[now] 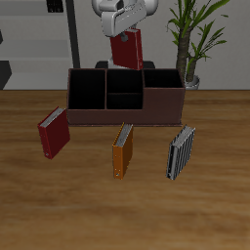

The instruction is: Place the left red book into the back desk caddy's back compartment

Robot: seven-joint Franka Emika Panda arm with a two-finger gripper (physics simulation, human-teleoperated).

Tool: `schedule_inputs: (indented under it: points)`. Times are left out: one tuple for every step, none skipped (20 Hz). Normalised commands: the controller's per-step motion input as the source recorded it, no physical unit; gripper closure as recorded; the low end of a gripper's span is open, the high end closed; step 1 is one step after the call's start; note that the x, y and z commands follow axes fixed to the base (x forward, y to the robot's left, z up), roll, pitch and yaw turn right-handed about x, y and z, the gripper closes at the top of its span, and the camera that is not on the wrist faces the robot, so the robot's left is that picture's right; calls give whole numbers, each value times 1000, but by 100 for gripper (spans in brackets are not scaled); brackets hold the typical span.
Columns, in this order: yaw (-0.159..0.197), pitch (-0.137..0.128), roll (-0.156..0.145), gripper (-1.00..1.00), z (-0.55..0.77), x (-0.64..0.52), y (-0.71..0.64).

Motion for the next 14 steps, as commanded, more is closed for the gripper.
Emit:
schedule_inputs:
  points:
    - [55, 27, -6, 100, -146, -40, 29]
    - [143, 6, 15, 100, -236, -117, 128]
    - [34, 63, -2, 100, -181, -17, 22]
    - [75, -3, 5, 100, -115, -142, 99]
    - [43, 30, 5, 100, -70, -47, -19]
    - [87, -16, -8, 100, -104, -130, 64]
    - [84, 12, 19, 100, -83, -113, 76]
    - [108, 22, -17, 100, -116, -65, -60]
    - [126, 19, -11, 100, -87, -66, 38]
    - [91, 4, -14, 100, -104, -3, -54]
    - [0, 0, 0, 100, 2, 34, -24]
    - [222, 4, -33, 100, -145, -37, -12]
    - [99, 17, -13, 100, -86, -29, 29]
    - [98, -8, -36, 100, -106, -68, 18]
